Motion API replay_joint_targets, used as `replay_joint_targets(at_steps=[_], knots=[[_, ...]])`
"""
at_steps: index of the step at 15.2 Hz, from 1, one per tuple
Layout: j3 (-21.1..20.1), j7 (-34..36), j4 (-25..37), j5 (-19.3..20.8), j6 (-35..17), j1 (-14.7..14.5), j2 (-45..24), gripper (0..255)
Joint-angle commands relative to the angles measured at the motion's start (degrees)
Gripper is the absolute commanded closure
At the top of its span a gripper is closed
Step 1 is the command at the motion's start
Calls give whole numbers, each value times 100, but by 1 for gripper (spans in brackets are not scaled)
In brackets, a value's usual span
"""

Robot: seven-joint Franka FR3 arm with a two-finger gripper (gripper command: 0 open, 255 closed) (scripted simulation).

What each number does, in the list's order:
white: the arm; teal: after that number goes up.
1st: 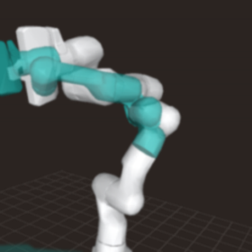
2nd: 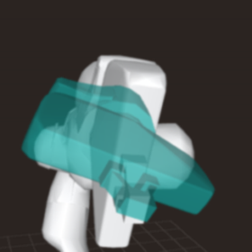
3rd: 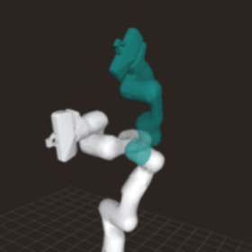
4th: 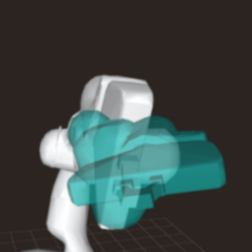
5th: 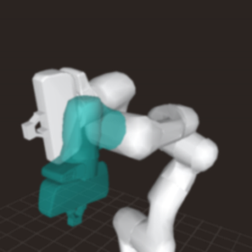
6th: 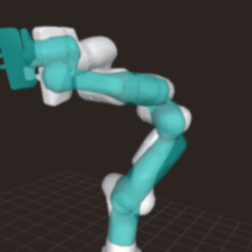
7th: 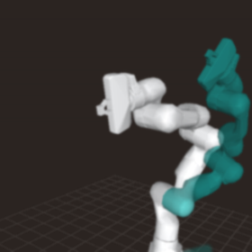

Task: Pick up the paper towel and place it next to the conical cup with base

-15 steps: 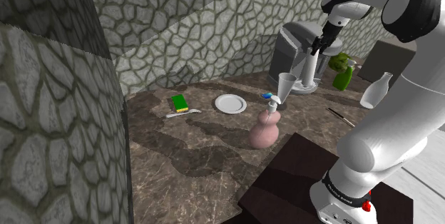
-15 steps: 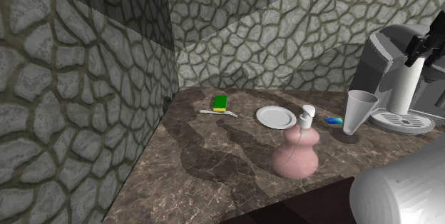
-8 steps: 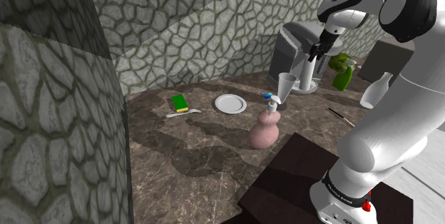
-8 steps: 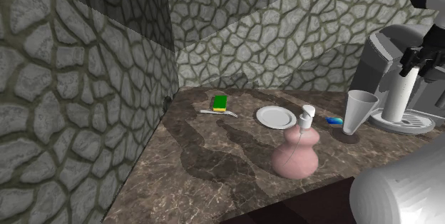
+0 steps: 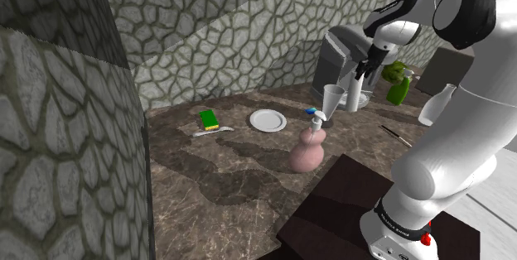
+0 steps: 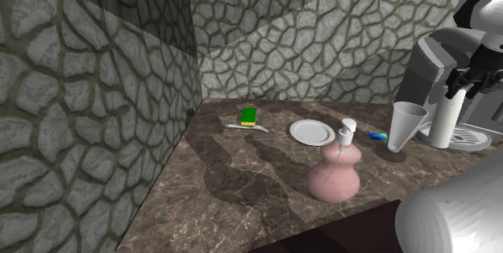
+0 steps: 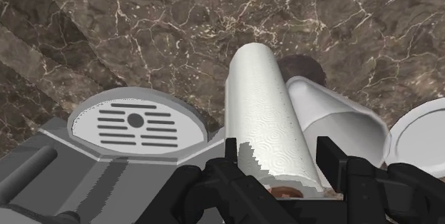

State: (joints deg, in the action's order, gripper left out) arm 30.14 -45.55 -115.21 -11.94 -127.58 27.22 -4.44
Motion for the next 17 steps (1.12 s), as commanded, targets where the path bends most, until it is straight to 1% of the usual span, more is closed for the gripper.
replay_joint_targets(at_steps=[1,9,17], knots=[[-4,-59,-99,-63,-147,7,-59,255],[-54,-323,-390,-377,-678,47,-370,255],[-161,-654,-596,-787,-1184,125,-757,255]])
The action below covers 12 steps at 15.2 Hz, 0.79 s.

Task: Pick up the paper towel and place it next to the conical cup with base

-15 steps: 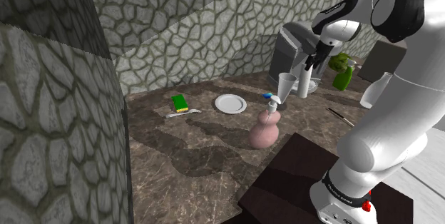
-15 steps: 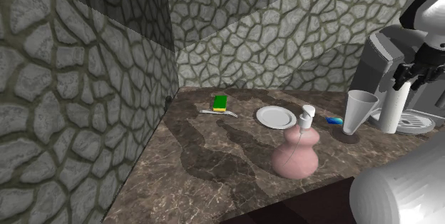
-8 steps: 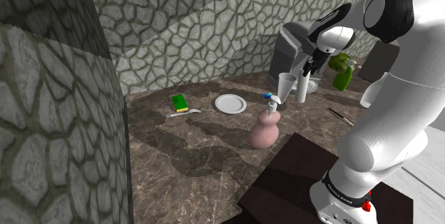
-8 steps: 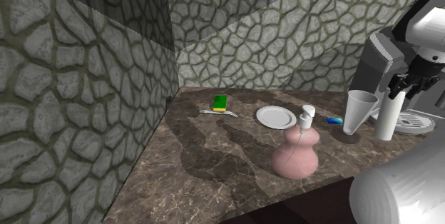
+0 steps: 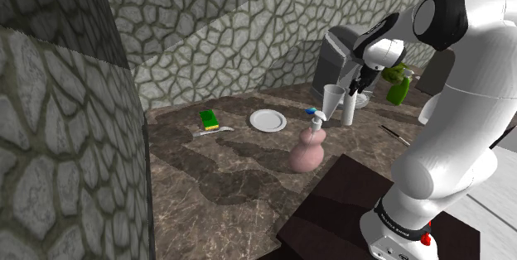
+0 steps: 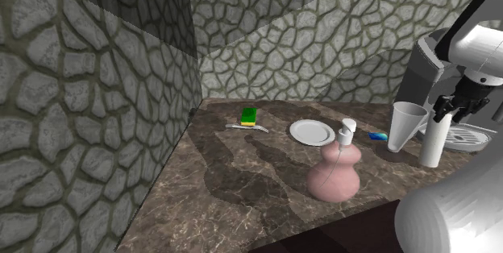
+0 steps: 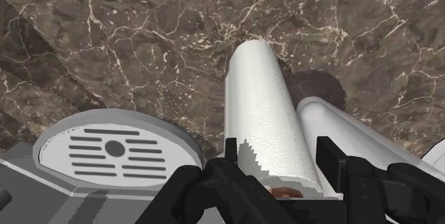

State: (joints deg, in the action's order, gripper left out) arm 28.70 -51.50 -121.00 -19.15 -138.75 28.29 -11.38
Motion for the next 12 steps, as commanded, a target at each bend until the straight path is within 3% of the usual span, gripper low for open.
replay_joint_targets(at_steps=[1,8,9,12], knots=[[-18,-59,-17,-66,-67,19,-63,255],[-18,-59,-17,-66,-67,19,-62,255],[-18,-59,-17,-66,-67,19,-62,0],[-18,-59,-17,-66,-67,20,-62,0]])
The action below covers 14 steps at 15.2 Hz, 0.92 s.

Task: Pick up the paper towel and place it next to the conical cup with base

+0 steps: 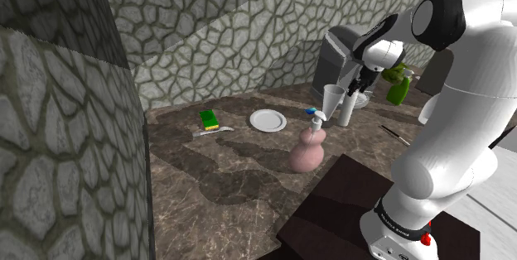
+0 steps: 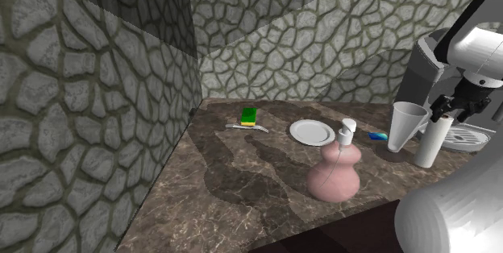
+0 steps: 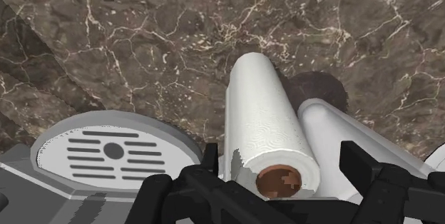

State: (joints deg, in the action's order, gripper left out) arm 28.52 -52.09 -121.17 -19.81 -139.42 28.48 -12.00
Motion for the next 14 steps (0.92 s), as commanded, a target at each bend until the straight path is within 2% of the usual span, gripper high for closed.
replay_joint_targets(at_steps=[1,2,6,14], knots=[[0,0,0,0,0,0,0,0],[0,0,0,0,0,0,0,0],[165,353,75,530,539,-88,579,0],[160,353,75,531,538,-84,579,0]])
